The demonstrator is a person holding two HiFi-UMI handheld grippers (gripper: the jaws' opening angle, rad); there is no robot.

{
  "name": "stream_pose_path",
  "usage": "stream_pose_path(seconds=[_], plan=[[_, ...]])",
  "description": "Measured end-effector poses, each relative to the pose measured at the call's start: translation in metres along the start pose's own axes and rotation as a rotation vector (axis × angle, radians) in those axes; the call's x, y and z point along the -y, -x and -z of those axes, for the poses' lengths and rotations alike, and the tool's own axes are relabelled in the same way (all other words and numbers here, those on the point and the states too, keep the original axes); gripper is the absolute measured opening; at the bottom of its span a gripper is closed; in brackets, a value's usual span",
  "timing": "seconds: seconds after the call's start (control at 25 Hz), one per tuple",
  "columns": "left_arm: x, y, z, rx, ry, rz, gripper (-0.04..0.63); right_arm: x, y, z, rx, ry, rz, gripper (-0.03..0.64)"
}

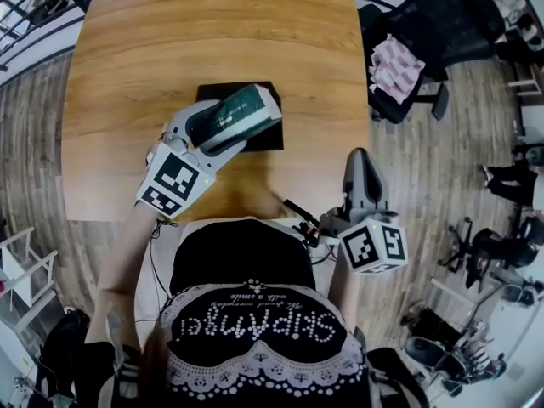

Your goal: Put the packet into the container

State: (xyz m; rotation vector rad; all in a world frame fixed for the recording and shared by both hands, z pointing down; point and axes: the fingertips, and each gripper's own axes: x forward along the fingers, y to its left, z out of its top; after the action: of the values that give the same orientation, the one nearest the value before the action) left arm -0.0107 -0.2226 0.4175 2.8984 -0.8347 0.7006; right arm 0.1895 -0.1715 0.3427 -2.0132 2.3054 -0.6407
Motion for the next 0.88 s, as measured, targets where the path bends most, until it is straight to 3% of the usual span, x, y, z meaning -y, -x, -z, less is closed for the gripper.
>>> stream_pose_path(seconds=[0.52, 0.88], plan=[[0.0, -0.021, 0.022, -0.053, 0.011, -0.007, 0.337, -0.002, 0.002, -0.005, 0.008, 0.022, -0.033, 0.039], [0.002, -0.033, 0.03, -0.098, -0.037, 0.004, 0.338, -0.003, 0.002, -0.003, 0.006, 0.016, -0.043, 0.039]])
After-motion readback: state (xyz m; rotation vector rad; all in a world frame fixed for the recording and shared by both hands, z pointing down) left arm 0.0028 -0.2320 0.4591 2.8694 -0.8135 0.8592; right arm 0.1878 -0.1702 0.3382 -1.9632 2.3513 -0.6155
